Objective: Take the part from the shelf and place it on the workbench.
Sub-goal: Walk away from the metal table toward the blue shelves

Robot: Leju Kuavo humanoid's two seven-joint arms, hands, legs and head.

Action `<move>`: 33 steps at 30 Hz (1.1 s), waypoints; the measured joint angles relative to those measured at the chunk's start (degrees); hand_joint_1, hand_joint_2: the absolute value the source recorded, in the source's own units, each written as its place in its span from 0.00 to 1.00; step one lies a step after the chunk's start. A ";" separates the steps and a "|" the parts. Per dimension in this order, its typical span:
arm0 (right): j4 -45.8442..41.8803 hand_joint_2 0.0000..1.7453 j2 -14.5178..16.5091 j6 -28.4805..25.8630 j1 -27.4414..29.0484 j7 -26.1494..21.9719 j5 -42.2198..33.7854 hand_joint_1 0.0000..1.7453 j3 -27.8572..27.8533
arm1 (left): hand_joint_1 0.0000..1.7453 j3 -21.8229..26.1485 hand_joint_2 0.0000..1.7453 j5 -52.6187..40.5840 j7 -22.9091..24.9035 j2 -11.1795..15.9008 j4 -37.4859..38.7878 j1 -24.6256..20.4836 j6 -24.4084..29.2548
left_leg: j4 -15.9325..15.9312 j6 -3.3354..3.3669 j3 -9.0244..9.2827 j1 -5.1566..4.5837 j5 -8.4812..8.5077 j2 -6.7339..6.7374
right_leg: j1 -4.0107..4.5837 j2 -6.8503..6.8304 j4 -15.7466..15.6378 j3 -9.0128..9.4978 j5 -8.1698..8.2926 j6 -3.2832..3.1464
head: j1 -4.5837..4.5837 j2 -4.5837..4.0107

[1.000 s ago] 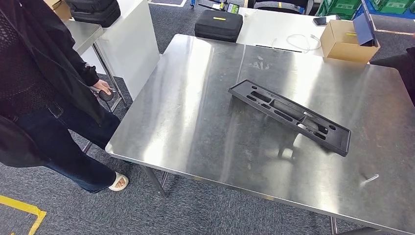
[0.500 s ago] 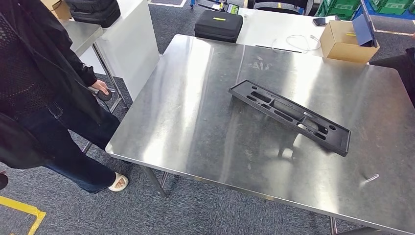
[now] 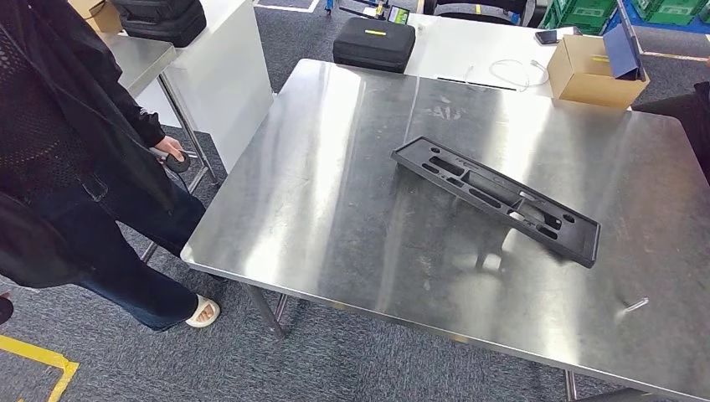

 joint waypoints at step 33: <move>0.46 0.00 0.74 -0.07 0.02 -1.33 -1.83 0.00 1.08 | 0.00 0.04 0.00 -0.03 0.81 -0.04 0.01 -0.43 -0.22 | 16.84 -2.16 -6.96 1.29 -9.18 0.70 | -0.31 0.10 0.61 1.17 -1.53 -2.49 | -0.08 0.00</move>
